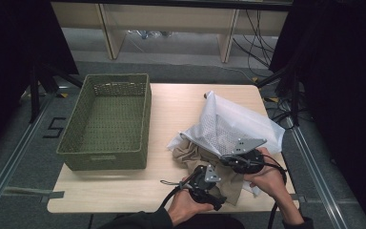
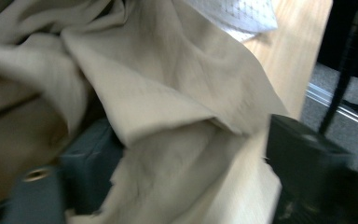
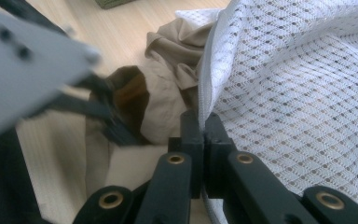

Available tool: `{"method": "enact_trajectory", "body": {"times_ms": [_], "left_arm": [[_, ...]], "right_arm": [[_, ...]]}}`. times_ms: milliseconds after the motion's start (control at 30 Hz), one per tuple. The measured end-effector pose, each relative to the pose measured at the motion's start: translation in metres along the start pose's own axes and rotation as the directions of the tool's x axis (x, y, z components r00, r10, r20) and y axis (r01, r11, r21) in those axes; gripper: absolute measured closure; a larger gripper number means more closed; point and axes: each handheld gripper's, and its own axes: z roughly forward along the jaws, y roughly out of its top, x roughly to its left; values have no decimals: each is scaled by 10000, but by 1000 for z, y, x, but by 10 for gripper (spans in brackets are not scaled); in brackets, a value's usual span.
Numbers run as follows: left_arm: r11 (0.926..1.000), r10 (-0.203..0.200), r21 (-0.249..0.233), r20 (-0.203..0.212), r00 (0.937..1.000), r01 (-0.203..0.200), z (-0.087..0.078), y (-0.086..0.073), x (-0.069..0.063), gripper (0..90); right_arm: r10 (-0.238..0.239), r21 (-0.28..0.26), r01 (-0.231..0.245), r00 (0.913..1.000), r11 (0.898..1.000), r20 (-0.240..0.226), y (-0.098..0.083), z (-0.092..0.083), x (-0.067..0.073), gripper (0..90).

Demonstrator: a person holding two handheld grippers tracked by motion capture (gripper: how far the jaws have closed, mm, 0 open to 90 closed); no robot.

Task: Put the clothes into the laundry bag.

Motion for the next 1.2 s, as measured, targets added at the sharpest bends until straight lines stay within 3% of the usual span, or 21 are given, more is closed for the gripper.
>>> {"method": "enact_trajectory", "body": {"times_ms": [100,133,167,200,233,333,367,433,500,633,700,733,800,833,867,933,967,1067,1133,1167,1200], "left_arm": [[9991,325,-286,53,9995,-323,11,2,6,604],[9980,580,-251,-118,9982,-583,12,4,9,690],[9994,66,-341,102,9999,-62,14,5,9,753],[9978,507,-391,-635,9967,-532,11,9,16,811],[9977,409,-521,-590,9974,-440,11,12,20,847],[9923,272,-1158,-1435,9893,-440,4,25,39,873],[9909,72,-1308,-1798,9837,-312,1,31,49,874],[9926,91,-1165,-2036,9790,-335,-1,35,60,872],[9866,-575,-1612,-2103,9759,234,5,35,65,864],[9845,-804,-1702,-2275,9705,417,7,27,68,825],[9786,-1061,-1947,-2001,9740,666,6,25,68,794],[9717,-1321,-2187,-1915,9726,889,6,24,67,785],[9726,-1212,-2190,-1900,9743,783,2,23,68,770],[9657,-1429,-2397,-1720,9747,993,0,22,67,753],[9646,-1563,-2359,-1531,9758,1175,-3,20,67,726],[9581,-1891,-2439,-1449,9712,1502,-11,16,65,642],[9634,-1739,-2310,-1528,9728,1360,-17,13,65,603],[9781,-1369,-1846,-2209,9656,965,-36,6,65,435],[9854,-1067,-1584,-2885,9515,625,-47,2,70,354],[9911,-671,-1301,-3148,9468,270,-51,0,75,311],[9927,-662,-1166,-3223,9443,298,-52,-2,80,267]], "right_arm": [[62,34,-62,10000,10000,2,1,-1,1,900],[58,32,-58,10000,10000,-11,1,-1,1,900],[-20,38,20,10000,10000,-49,1,-1,1,900],[4,15,-4,10000,10000,-60,1,-2,1,900],[-181,-49,181,9998,9998,-39,1,-2,0,900],[-135,-92,135,9999,9999,-78,2,-4,1,900],[-187,-139,185,9997,9997,-141,2,-4,0,900],[-57,-202,54,9999,9998,-112,2,-6,1,900],[-21,-179,20,10000,9998,-75,2,-6,1,900],[76,-148,-76,10000,9999,-14,-1,-3,1,900],[18,58,-17,9998,10000,-209,-3,1,1,900],[117,4,-117,9998,9999,-132,-4,3,2,900],[170,143,-168,9998,9998,-116,-8,9,2,900],[263,240,-258,9994,9994,-207,-10,12,2,900],[336,245,-332,9993,9991,-178,-11,14,1,900],[379,419,-367,9989,9984,-282,-15,17,-1,900],[410,331,-400,9987,9987,-310,-16,19,-1,900],[477,378,-467,9986,9982,-242,-18,20,-2,900],[383,362,-375,9990,9986,-215,-18,21,-2,900],[466,415,-458,9987,9981,-198,-18,22,-1,900],[513,433,-502,9984,9978,-251,-18,22,-1,900]]}}
